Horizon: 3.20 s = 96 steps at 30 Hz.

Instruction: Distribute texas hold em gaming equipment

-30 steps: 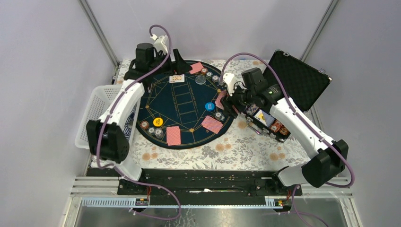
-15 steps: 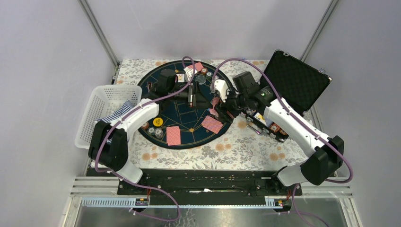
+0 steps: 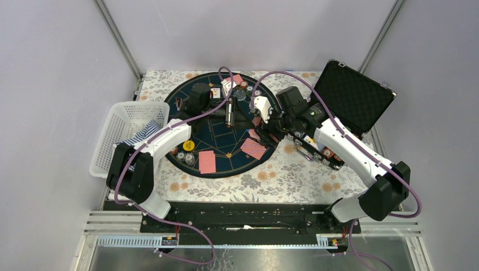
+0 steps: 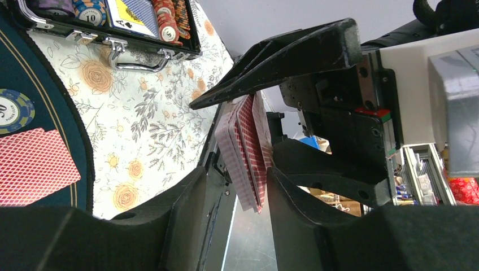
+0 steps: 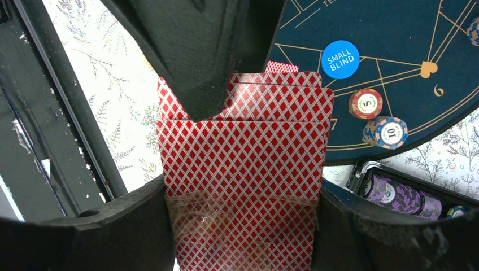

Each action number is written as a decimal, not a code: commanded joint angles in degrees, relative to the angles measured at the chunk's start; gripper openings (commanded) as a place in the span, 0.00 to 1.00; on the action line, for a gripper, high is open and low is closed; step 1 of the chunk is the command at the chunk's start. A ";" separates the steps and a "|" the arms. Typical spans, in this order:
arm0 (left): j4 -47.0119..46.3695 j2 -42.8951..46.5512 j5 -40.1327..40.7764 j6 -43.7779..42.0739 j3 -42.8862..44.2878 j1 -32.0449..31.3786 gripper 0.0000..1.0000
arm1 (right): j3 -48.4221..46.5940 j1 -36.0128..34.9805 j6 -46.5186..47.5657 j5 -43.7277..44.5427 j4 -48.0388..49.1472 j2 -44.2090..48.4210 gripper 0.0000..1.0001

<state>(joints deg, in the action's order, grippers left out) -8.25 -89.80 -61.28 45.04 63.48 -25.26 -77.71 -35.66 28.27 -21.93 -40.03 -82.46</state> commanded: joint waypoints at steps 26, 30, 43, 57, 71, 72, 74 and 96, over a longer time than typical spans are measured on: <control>-15.47 4.80 0.00 7.97 -6.04 2.89 0.61 | -0.81 -0.73 -0.64 2.00 2.66 1.70 0.00; -13.75 3.41 0.54 7.32 -5.15 1.42 0.59 | -1.24 -0.74 -0.86 1.49 2.73 1.43 0.00; -7.56 3.95 3.59 3.98 -4.77 2.16 0.23 | -1.15 -0.69 -1.17 2.47 3.30 1.93 0.00; -9.97 7.95 5.83 6.58 -7.29 7.61 0.00 | -0.12 -0.69 -1.12 4.27 3.58 2.29 0.00; 14.26 13.88 18.86 -7.90 -2.51 21.47 0.00 | 0.47 -0.65 -1.78 4.71 3.89 2.70 0.00; 20.55 13.48 23.64 -11.60 -0.50 21.56 0.00 | 0.50 -0.66 -1.77 4.71 3.93 2.73 0.00; 27.52 12.53 33.05 -17.71 3.37 21.56 0.00 | 0.52 -0.64 -1.90 4.79 3.82 2.80 0.00; 29.79 -17.64 104.14 -36.00 20.79 2.68 0.01 | 2.11 0.50 -1.97 3.96 4.92 1.94 0.00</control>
<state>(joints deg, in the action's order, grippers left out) 23.11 -102.41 31.86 11.35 78.17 -21.47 -75.85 -35.57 26.70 -17.43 -37.82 -82.21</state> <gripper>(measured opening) 0.006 0.721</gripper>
